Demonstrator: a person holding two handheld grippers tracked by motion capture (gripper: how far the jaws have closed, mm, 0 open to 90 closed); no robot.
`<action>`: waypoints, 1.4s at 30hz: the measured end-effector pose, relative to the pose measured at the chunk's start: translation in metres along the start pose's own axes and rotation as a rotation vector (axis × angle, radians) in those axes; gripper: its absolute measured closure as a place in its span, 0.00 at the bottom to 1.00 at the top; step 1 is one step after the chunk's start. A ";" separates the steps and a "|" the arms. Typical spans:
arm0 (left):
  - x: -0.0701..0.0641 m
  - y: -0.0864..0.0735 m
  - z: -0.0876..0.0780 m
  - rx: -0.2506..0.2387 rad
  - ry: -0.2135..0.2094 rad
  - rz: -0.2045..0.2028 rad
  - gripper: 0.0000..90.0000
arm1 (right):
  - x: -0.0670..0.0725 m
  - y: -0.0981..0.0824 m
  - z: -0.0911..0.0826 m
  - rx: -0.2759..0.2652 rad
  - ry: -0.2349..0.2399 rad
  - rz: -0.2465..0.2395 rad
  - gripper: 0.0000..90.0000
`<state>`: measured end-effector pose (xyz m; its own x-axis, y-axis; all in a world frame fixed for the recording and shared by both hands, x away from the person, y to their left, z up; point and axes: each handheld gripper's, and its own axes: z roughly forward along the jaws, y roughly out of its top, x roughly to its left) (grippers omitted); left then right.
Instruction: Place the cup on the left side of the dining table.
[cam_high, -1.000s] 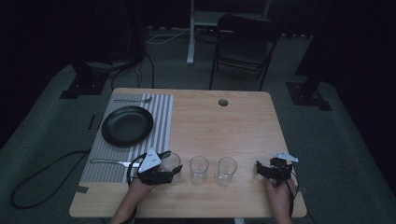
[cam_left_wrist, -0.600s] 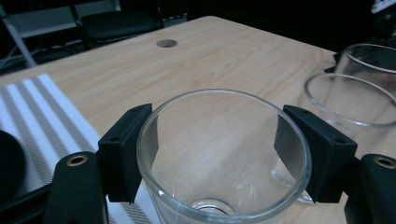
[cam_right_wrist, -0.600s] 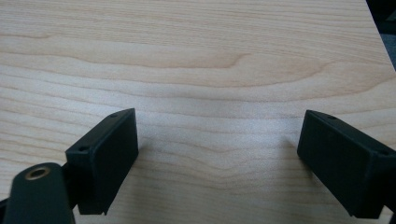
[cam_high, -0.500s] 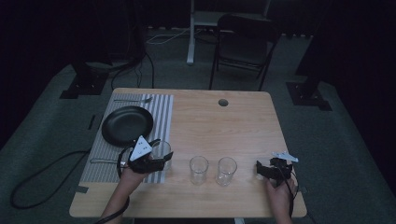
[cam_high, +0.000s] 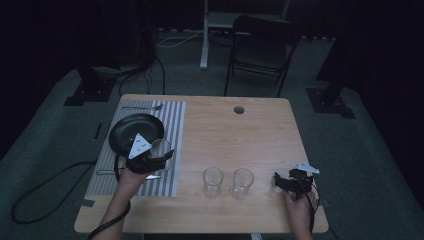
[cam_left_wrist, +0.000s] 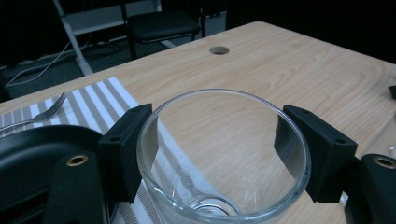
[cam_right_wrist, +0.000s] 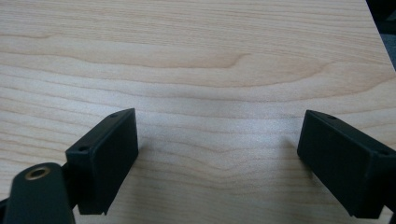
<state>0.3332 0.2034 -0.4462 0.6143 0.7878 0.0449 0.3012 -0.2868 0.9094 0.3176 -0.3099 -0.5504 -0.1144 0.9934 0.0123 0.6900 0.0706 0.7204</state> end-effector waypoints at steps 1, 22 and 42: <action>0.006 -0.003 0.002 0.013 0.015 -0.007 0.32 | 0.000 0.000 0.000 0.000 0.000 -0.001 0.13; 0.037 -0.030 0.018 0.098 0.062 -0.065 0.32 | 0.000 0.000 0.000 0.000 0.000 -0.001 0.13; 0.041 -0.029 0.023 0.121 0.036 -0.114 0.23 | 0.000 0.000 0.000 0.000 0.000 0.000 0.13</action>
<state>0.3658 0.2313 -0.4802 0.5451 0.8375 -0.0388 0.4542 -0.2561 0.8533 0.3176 -0.3099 -0.5504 -0.1145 0.9933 0.0121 0.6899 0.0708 0.7205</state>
